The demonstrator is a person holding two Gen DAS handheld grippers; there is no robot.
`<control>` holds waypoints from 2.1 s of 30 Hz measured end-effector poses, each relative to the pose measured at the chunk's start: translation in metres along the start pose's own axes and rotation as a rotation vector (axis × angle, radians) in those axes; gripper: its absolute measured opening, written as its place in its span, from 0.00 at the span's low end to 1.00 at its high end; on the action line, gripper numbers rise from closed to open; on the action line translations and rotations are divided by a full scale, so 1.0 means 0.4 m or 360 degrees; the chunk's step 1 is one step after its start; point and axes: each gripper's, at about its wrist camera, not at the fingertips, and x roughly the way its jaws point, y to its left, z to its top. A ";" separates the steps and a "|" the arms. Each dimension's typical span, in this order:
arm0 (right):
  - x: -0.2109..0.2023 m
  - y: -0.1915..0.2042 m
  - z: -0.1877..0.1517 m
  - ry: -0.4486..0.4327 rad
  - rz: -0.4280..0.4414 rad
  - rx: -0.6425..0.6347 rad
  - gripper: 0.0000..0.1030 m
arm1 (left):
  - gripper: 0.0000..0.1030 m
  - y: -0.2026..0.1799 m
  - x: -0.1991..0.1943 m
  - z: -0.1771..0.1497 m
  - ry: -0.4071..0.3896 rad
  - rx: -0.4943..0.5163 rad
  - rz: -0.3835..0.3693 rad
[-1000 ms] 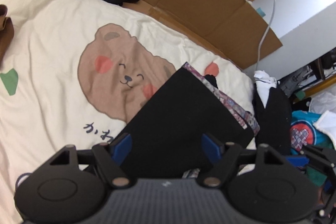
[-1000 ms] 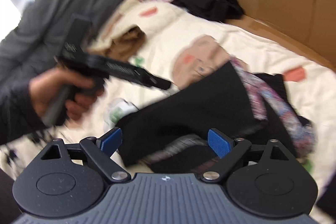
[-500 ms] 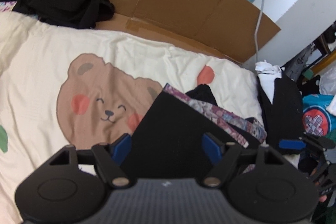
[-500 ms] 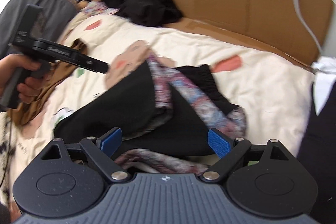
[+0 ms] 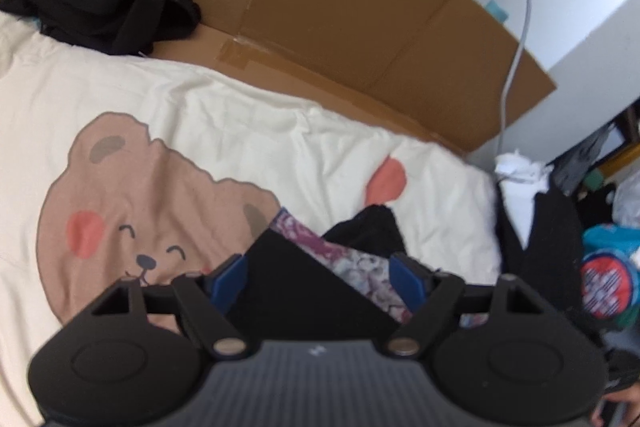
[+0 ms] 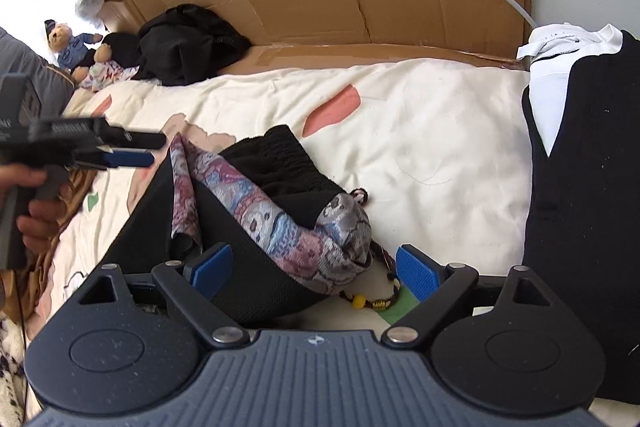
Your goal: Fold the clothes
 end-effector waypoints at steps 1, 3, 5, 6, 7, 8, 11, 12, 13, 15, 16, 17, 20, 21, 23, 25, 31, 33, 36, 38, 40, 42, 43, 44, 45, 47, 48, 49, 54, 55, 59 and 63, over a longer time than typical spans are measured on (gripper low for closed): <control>0.000 -0.003 0.002 -0.0003 0.0005 0.0015 0.89 | 0.77 0.000 0.015 -0.005 0.0045 0.0011 0.0036; 0.003 -0.009 0.006 -0.0001 0.0009 0.0052 0.89 | 0.34 0.013 0.037 -0.021 0.0124 0.0023 0.0032; 0.010 -0.015 0.008 0.0016 0.0012 0.0088 0.89 | 0.11 0.025 0.046 -0.037 0.0170 0.0055 0.0021; 0.013 -0.017 0.008 0.0022 0.0011 0.0099 0.89 | 0.08 0.032 0.041 -0.044 0.0166 0.0067 0.0004; 0.016 -0.019 0.008 0.0029 0.0013 0.0112 0.89 | 0.08 0.038 0.036 -0.050 0.0163 0.0077 -0.0015; 0.018 -0.022 0.007 0.0034 0.0017 0.0126 0.89 | 0.06 0.045 0.027 -0.054 0.0162 0.0079 -0.0038; 0.024 -0.031 0.005 0.0048 0.0026 0.0182 0.89 | 0.05 0.058 -0.006 -0.064 0.0147 0.0089 -0.0086; 0.027 -0.035 0.005 0.0049 0.0030 0.0204 0.89 | 0.05 0.062 -0.019 -0.068 0.0142 0.0091 -0.0100; 0.029 -0.038 0.005 0.0049 0.0033 0.0226 0.89 | 0.04 0.071 -0.042 -0.076 0.0137 0.0083 -0.0128; 0.035 -0.040 0.007 0.0048 0.0035 0.0242 0.89 | 0.04 0.087 -0.084 -0.095 0.0127 0.0069 -0.0177; 0.040 -0.040 0.008 0.0052 0.0036 0.0240 0.88 | 0.04 0.094 -0.103 -0.106 0.0121 0.0062 -0.0197; 0.050 -0.036 0.008 0.0067 0.0041 0.0228 0.85 | 0.04 0.102 -0.123 -0.114 0.0106 0.0055 -0.0213; 0.086 -0.019 0.007 0.0124 0.0088 0.0204 0.71 | 0.04 0.125 -0.188 -0.150 0.0067 0.0028 -0.0246; 0.094 -0.014 0.007 0.0134 0.0101 0.0205 0.64 | 0.03 0.131 -0.200 -0.157 0.0061 0.0020 -0.0254; 0.108 0.008 0.007 0.0136 0.0092 0.0173 0.54 | 0.03 0.149 -0.245 -0.184 0.0030 0.0005 -0.0245; 0.110 0.022 0.008 0.0127 0.0082 0.0144 0.36 | 0.03 0.174 -0.270 -0.198 0.0014 -0.0038 -0.0234; 0.089 0.086 0.027 0.0046 0.0181 0.0034 0.17 | 0.03 0.268 -0.318 -0.234 -0.0020 -0.0189 -0.0214; 0.085 0.114 0.033 0.0032 0.0217 -0.0001 0.15 | 0.03 0.286 -0.331 -0.243 -0.0025 -0.0204 -0.0203; 0.090 0.177 0.036 0.0035 0.0282 -0.0070 0.14 | 0.03 0.332 -0.356 -0.273 -0.0021 -0.0258 -0.0177; 0.099 0.224 0.031 0.0055 0.0327 -0.0115 0.14 | 0.03 0.369 -0.370 -0.301 -0.0008 -0.0307 -0.0158; 0.110 0.277 0.021 0.0086 0.0370 -0.0171 0.14 | 0.03 0.405 -0.382 -0.327 -0.0004 -0.0357 -0.0130; 0.121 0.329 0.005 0.0121 0.0412 -0.0231 0.14 | 0.04 0.435 -0.396 -0.349 0.0016 -0.0361 -0.0077; 0.127 0.349 -0.003 0.0138 0.0425 -0.0252 0.14 | 0.05 0.445 -0.402 -0.357 0.0030 -0.0341 -0.0044; 0.134 0.370 -0.013 0.0154 0.0438 -0.0274 0.14 | 0.09 0.454 -0.408 -0.365 0.0044 -0.0320 -0.0009; 0.142 0.395 -0.025 0.0173 0.0453 -0.0300 0.14 | 0.11 0.459 -0.415 -0.371 0.0063 -0.0280 0.0037; 0.155 0.433 -0.045 0.0202 0.0468 -0.0336 0.14 | 0.13 0.475 -0.445 -0.380 0.0053 -0.0202 0.0145; 0.161 0.450 -0.054 0.0213 0.0470 -0.0358 0.14 | 0.19 0.482 -0.454 -0.380 0.0035 -0.0202 0.0153; 0.168 0.466 -0.062 0.0221 0.0473 -0.0378 0.14 | 0.21 0.496 -0.473 -0.378 0.0001 -0.0216 0.0158; 0.192 0.512 -0.085 0.0247 0.0490 -0.0419 0.14 | 0.36 0.520 -0.514 -0.367 -0.0097 -0.0248 0.0109; 0.195 0.519 -0.087 0.0251 0.0491 -0.0426 0.14 | 0.37 0.520 -0.518 -0.364 -0.0114 -0.0253 0.0081; 0.206 0.554 -0.094 0.0257 0.0491 -0.0456 0.14 | 0.40 0.494 -0.506 -0.348 -0.0146 -0.0218 0.0003; 0.201 0.567 -0.090 0.0258 0.0451 -0.0476 0.20 | 0.50 0.441 -0.495 -0.332 -0.0172 -0.0115 -0.0051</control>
